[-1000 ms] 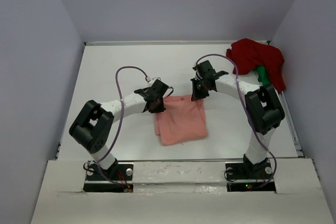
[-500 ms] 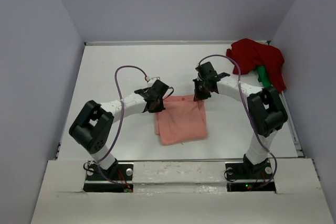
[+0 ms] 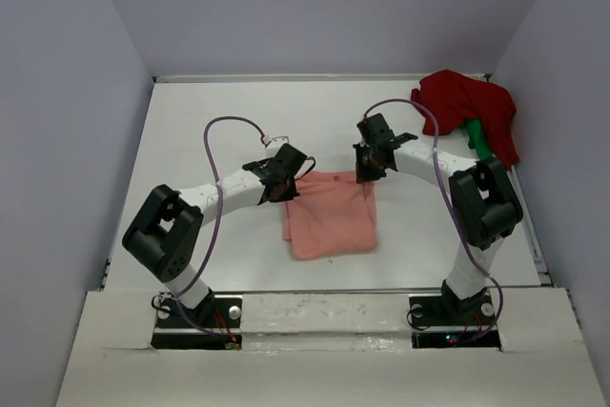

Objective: Fold and stack the t-shirts

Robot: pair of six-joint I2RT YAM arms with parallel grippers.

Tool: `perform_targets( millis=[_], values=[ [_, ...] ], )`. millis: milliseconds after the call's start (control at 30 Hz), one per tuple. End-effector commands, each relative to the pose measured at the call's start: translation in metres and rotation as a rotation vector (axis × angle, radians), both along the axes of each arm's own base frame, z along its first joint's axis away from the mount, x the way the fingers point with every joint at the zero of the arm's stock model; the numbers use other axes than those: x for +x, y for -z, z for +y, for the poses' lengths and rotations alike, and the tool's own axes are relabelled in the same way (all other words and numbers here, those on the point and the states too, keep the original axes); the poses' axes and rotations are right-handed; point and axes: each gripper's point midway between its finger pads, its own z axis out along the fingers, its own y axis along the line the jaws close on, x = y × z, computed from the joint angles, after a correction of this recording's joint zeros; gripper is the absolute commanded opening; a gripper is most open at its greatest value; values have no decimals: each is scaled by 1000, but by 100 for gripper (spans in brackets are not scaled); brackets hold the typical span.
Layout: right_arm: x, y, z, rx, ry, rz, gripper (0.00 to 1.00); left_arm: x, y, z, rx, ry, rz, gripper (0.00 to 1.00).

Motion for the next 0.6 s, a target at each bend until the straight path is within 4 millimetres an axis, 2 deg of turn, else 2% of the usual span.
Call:
perform_targets(
  millis=[0, 133, 367, 567],
  values=[
    [20, -23, -19, -66, 64, -112, 0, 12, -17, 14, 66, -49, -61, 0],
    [23, -22, -25, -100, 79, -119, 0, 16, -13, 12, 76, -40, -56, 0],
    [32, -24, -32, -148, 102, -136, 0, 20, 13, 4, 89, -18, -19, 0],
    [41, -45, -30, -148, 91, -174, 0, 20, 33, -1, 91, -2, 8, 0]
  ],
)
